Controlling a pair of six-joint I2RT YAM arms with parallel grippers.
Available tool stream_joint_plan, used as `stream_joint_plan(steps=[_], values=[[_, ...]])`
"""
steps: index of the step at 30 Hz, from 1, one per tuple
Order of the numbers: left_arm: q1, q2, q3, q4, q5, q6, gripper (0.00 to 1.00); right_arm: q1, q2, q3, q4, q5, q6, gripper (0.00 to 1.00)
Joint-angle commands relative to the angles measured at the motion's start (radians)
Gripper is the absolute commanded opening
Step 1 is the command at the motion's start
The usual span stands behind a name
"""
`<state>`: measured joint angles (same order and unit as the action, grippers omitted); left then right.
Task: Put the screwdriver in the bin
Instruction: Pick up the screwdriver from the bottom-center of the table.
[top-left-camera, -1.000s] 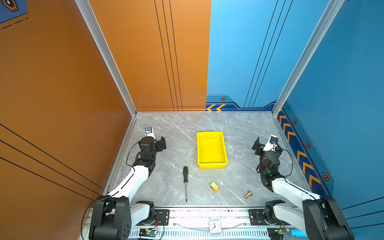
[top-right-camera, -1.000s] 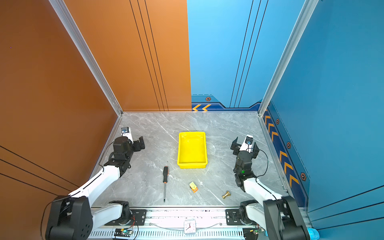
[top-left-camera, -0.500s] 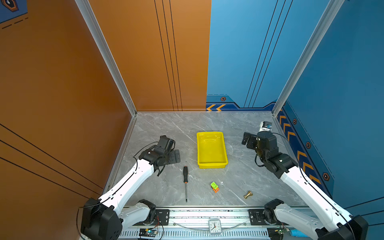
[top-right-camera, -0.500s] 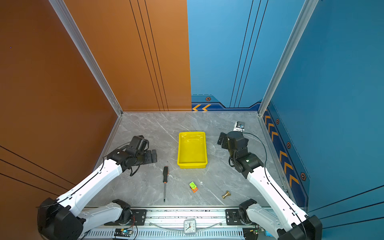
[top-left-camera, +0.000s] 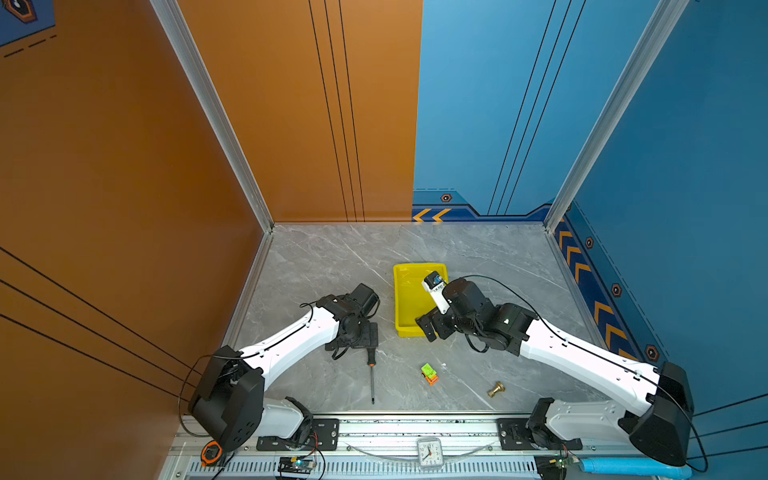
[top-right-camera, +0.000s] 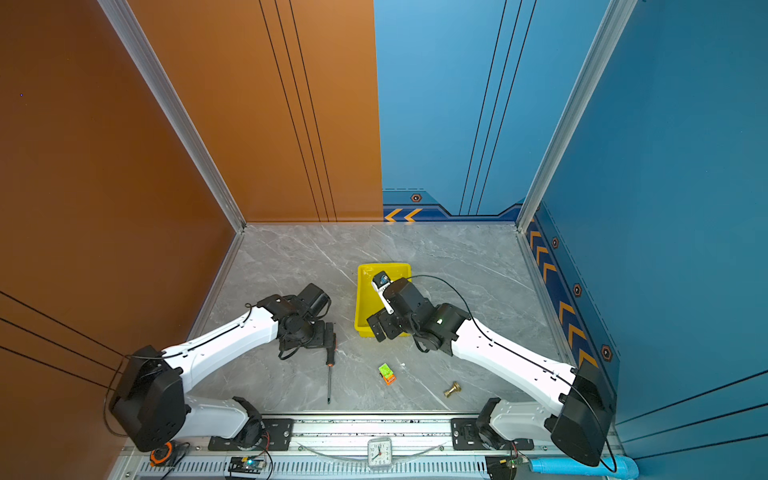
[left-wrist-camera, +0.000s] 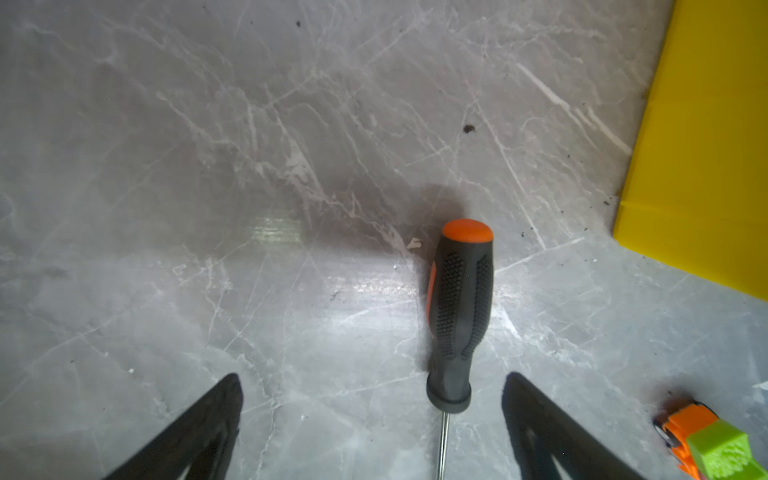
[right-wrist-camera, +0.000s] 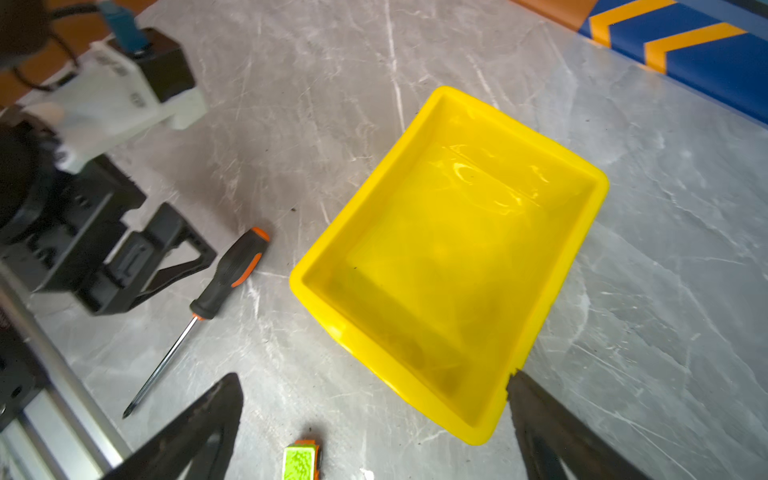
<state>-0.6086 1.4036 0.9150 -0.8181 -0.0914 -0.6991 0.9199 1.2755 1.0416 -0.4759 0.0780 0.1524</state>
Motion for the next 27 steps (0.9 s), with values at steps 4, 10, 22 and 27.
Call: stream_joint_plan(steps=[4, 10, 22, 27], values=[[-0.042, 0.116, 0.076, 0.053, 0.009, -0.054, 0.98, 0.062, 0.032, -0.004, 0.014, -0.062, -0.020, 1.00], [-0.072, 0.197, 0.089, 0.071, -0.018, -0.068, 0.91, 0.038, 0.011, -0.046, 0.074, -0.084, 0.034, 1.00], [-0.100, 0.279, 0.074, 0.112, -0.040, -0.095, 0.61, -0.016, -0.034, -0.110, 0.109, -0.077, 0.053, 1.00], [-0.103, 0.290, 0.061, 0.118, -0.041, -0.108, 0.45, -0.030, -0.055, -0.120, 0.110, -0.063, 0.059, 1.00]])
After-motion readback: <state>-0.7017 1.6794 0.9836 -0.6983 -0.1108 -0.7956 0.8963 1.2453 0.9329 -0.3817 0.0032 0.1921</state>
